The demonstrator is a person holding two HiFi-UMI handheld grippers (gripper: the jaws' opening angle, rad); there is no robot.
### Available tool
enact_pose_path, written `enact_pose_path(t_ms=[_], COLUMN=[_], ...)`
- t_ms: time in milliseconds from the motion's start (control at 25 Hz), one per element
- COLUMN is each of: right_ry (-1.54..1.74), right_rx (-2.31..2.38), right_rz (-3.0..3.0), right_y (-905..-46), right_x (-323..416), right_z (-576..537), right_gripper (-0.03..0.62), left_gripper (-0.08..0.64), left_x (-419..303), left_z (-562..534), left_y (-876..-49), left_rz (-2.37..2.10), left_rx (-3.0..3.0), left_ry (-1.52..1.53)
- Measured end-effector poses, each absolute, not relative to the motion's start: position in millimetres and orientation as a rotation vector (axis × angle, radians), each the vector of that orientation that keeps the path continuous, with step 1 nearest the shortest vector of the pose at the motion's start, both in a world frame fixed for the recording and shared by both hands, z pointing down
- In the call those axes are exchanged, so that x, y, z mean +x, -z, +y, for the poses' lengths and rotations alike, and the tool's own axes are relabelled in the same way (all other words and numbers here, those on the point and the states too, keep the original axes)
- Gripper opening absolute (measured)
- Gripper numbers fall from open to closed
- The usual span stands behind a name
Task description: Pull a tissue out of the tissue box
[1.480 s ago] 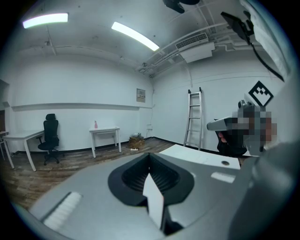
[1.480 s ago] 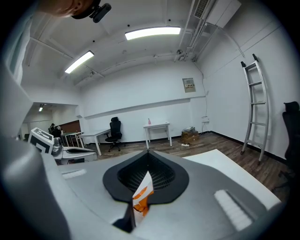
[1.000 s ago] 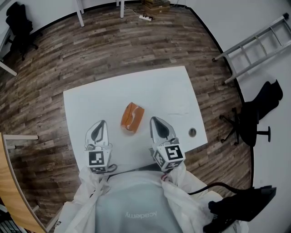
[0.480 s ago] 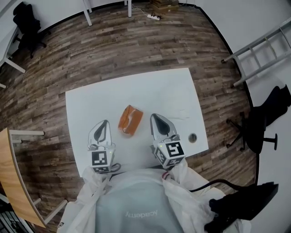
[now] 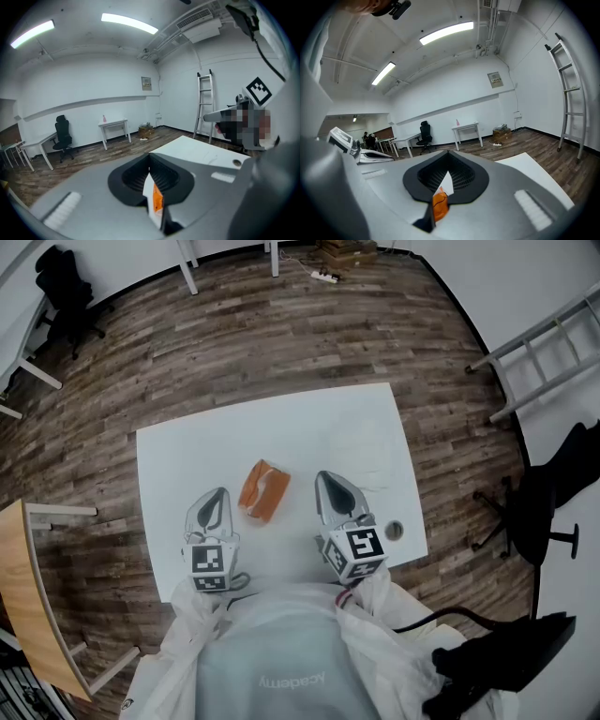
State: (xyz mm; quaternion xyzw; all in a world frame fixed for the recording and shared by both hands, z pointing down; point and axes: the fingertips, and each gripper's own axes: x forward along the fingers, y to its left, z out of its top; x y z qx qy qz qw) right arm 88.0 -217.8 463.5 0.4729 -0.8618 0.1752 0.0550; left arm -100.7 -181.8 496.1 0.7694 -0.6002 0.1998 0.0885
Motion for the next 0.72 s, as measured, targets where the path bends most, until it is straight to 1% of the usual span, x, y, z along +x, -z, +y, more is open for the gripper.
enact_pose_path(t_ms=[120,200,360,560,720], right_ry=[-0.533,-0.531,-0.533,-0.538,-0.543], right_rx=[1.437,1.435,1.436,1.444,1.453], right_rz=[-2.617,-2.618,-2.615,-2.603,-2.596], right_y=[-465,-466,-467,-468,-470], right_x=[90,90,91,94,100], right_z=[-217,-217,-216,-217,-219], right_gripper=[0.000,0.000,0.000,0.000,0.000], left_gripper=[0.004,0.047,0.111,0.242,0.292], left_x=[-95,-92,-85,-69,-54], left_z=[-180,-179,-179,-178,-181], left_y=[-504,-509,-518,-531,-541], left_rz=[-1.745,-1.706,-1.645,-1.506,-1.428], left_rx=[2.294,2.293,2.300,2.326,2.350], left_ry=[-0.617,-0.628,-0.649,-0.660,-0.672])
